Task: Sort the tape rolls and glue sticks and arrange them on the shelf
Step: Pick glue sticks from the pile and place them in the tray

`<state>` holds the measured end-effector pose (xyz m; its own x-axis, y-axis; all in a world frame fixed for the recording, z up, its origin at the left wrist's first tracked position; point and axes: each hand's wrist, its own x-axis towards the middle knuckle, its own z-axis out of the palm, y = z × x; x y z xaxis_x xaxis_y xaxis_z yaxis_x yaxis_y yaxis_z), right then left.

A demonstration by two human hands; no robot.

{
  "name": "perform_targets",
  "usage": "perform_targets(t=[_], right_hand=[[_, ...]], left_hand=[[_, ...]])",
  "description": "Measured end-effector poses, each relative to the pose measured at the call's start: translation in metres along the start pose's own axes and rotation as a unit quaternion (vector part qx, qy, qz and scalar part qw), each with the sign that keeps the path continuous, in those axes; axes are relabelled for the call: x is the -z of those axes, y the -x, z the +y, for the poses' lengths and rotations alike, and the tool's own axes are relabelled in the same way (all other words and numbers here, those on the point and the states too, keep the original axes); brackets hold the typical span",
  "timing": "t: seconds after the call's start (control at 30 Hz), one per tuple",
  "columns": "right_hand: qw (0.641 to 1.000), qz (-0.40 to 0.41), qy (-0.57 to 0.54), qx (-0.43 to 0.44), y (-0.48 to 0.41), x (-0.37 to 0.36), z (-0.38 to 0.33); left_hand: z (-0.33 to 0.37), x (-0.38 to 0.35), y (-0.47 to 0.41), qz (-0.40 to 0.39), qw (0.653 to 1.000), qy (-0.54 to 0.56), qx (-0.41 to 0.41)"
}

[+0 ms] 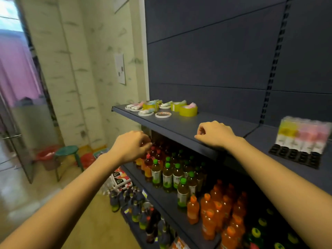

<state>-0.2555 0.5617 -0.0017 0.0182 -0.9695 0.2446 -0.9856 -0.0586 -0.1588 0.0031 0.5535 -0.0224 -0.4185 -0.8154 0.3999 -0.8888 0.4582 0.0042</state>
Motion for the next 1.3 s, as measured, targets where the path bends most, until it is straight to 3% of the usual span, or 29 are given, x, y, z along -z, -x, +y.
perform_targets(t=[0.57, 0.83, 1.07, 1.3], right_hand=[[0.997, -0.033, 0.069, -0.032, -0.228, -0.068, -0.057], [0.983, -0.058, 0.100, -0.139, -0.324, -0.105, -0.050], [0.974, -0.112, 0.115, -0.157, -0.363, -0.114, -0.045], [0.958, -0.020, 0.162, -0.236, -0.354, -0.105, -0.042]], left_hand=[[-0.157, -0.076, -0.131, 0.002, 0.999, 0.021, 0.038], [-0.212, -0.110, -0.211, 0.036, 0.998, 0.045, 0.015], [-0.231, -0.126, -0.277, 0.045, 0.995, 0.080, -0.036], [-0.228, -0.150, -0.354, 0.027, 0.992, 0.052, -0.112]])
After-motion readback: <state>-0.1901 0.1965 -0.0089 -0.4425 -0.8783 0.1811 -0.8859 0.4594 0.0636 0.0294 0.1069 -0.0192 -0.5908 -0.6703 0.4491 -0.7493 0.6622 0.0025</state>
